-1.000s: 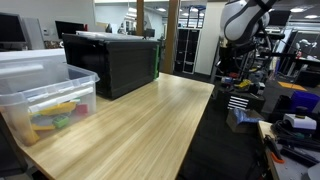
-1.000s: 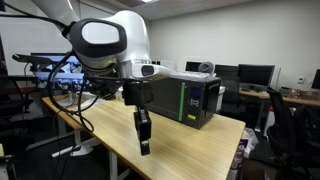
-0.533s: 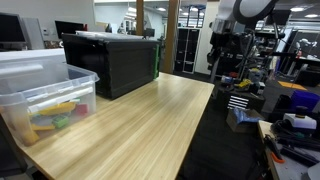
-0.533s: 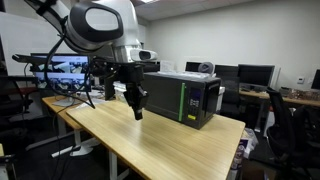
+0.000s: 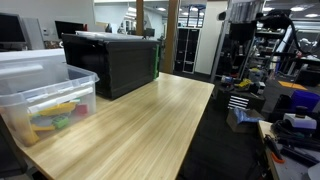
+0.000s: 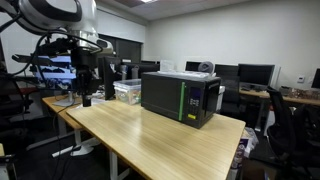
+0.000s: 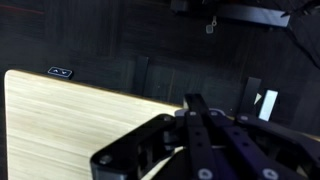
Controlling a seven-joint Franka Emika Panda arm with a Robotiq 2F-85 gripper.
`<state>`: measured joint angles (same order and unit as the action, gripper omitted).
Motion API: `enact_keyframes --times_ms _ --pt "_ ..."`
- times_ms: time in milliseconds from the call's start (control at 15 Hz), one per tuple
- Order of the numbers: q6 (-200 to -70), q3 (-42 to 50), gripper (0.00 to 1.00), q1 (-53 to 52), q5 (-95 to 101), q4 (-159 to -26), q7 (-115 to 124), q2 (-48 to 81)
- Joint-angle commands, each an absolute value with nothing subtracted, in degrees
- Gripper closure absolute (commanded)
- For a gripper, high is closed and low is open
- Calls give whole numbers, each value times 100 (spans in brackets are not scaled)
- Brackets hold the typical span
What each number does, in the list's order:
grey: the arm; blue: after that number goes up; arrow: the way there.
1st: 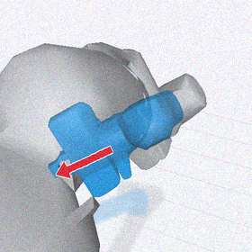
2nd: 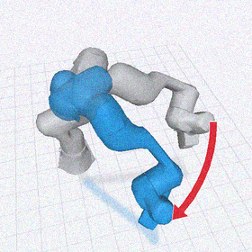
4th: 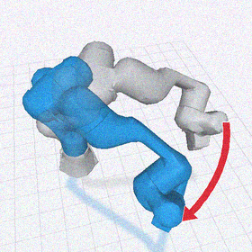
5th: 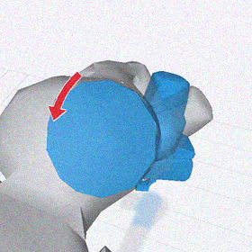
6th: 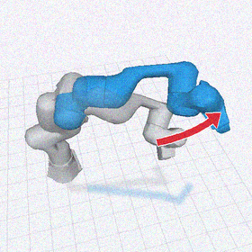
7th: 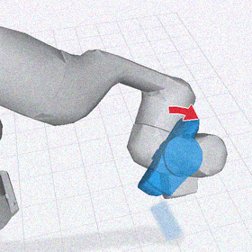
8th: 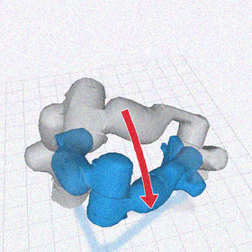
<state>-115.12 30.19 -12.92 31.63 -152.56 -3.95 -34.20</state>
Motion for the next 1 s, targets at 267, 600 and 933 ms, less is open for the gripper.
enact_keyframes --times_ms 267,600,933 --pt "-11347 1254 99 244 3158 -15786 -1032 -3024" --pt "-11113 1222 100 531 3063 -15677 -1428 -2651" --pt "-11276 1157 78 733 3099 -15791 -1211 -2713"
